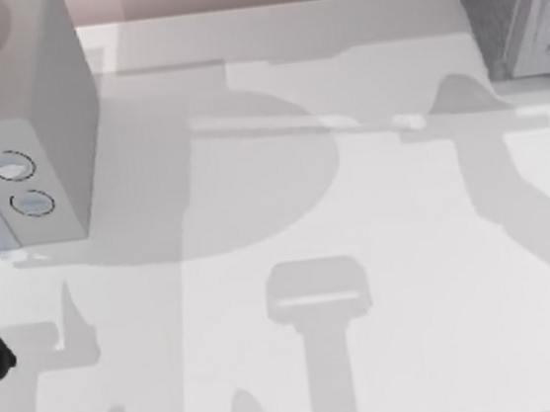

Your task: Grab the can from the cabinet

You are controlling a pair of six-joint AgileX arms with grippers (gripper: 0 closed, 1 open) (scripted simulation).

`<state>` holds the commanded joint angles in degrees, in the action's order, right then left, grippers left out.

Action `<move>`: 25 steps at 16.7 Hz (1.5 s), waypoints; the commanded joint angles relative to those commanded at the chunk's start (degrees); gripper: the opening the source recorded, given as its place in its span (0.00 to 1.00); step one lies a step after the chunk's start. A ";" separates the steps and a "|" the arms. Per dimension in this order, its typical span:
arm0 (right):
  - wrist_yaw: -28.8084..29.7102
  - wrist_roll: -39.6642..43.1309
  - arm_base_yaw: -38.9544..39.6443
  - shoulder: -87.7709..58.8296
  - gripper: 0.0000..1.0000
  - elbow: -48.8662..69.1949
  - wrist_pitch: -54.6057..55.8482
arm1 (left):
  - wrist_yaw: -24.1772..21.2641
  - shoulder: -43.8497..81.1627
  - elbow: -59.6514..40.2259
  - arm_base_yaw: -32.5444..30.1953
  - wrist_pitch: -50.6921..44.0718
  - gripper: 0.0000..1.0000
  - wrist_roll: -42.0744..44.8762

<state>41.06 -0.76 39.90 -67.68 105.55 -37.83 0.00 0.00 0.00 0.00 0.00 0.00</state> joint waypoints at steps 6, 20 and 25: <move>-0.22 -0.06 -0.31 0.34 0.00 -0.70 0.19 | 0.00 0.00 0.00 0.00 0.00 1.00 0.00; -22.02 0.27 -21.38 36.19 0.00 -59.54 20.21 | 0.00 0.00 0.00 0.00 0.00 1.00 0.00; -32.22 0.48 -31.60 53.42 0.00 -85.72 29.90 | 0.00 0.00 0.00 0.00 0.00 1.00 0.00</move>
<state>8.84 -0.28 8.29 -14.25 19.82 -7.93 0.00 0.00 0.00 0.00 0.00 0.00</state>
